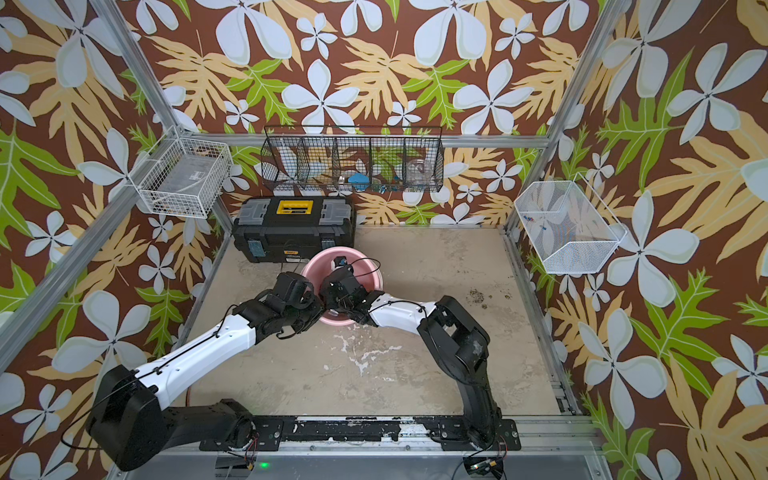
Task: Wipe the inside of the bucket with a cloth
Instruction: Wipe the dirt from the inside of the bucket.
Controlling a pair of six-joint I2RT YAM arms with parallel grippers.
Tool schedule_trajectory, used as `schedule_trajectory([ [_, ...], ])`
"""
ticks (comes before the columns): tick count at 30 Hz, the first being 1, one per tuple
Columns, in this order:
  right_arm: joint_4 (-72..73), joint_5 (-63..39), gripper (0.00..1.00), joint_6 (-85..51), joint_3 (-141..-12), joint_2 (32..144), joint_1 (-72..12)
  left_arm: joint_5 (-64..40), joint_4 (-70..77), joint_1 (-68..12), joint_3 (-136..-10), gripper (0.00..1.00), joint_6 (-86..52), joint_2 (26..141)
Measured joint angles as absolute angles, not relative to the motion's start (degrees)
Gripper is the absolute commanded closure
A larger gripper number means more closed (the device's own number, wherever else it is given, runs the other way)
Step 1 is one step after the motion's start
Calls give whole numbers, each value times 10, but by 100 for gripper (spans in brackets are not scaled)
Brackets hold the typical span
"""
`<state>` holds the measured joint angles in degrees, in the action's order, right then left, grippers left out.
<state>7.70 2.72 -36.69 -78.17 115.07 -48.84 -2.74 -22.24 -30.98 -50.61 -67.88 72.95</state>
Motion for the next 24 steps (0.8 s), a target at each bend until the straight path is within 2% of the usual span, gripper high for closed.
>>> schedule_trajectory([
  [10, 78, 33, 100, -355, -799, 1165, -494, -29, -208, -306, -488, 100, -704, 722],
  [24, 210, 43, 100, -296, -736, 1140, -502, -45, -195, -305, -476, 100, -708, 710],
])
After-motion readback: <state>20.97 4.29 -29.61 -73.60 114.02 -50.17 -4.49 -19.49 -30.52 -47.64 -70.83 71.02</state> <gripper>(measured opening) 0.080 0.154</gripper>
